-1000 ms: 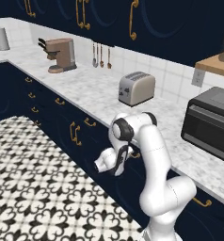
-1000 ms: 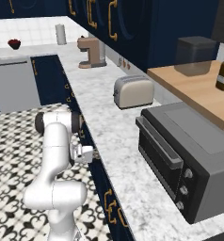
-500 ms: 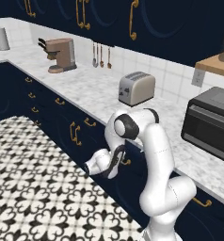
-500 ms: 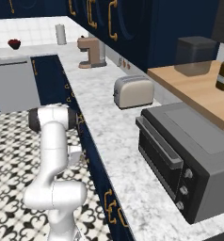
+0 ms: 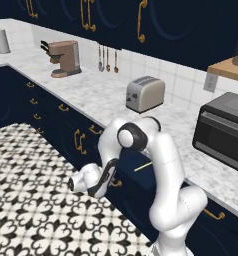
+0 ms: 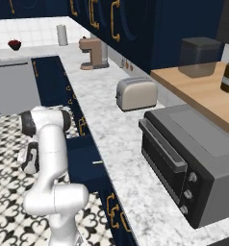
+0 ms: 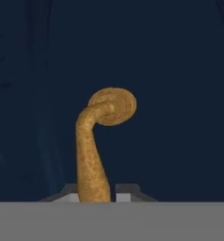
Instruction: Take a straw from the drawer in front and place it inside the glass cup on the dining counter.
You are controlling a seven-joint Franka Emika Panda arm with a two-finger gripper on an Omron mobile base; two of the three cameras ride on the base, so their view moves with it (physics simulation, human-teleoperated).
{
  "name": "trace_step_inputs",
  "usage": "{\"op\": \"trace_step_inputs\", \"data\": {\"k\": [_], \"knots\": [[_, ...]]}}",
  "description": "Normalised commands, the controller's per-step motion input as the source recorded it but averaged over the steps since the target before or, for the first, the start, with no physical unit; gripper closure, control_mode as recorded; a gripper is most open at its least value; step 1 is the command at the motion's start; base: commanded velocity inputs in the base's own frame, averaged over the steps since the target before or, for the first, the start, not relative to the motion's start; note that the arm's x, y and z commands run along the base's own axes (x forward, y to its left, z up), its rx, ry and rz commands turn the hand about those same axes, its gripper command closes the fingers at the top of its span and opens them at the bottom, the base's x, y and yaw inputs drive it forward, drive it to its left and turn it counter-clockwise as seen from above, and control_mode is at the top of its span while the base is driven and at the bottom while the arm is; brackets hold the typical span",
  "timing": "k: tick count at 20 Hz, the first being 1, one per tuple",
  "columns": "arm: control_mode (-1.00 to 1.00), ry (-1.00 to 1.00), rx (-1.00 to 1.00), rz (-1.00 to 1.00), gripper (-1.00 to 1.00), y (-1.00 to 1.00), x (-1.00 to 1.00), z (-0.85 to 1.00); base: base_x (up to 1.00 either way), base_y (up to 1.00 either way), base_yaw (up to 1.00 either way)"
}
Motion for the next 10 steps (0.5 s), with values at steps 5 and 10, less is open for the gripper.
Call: {"op": "trace_step_inputs", "data": {"k": [5,10], "knots": [[-1.00,0.15,0.00,0.04,1.00,1.00,-0.62,0.00,0.00,0.00,0.00],[-1.00,0.12,0.06,0.02,-1.00,0.78,-0.55,0.11,0.00,0.00,0.00]]}}
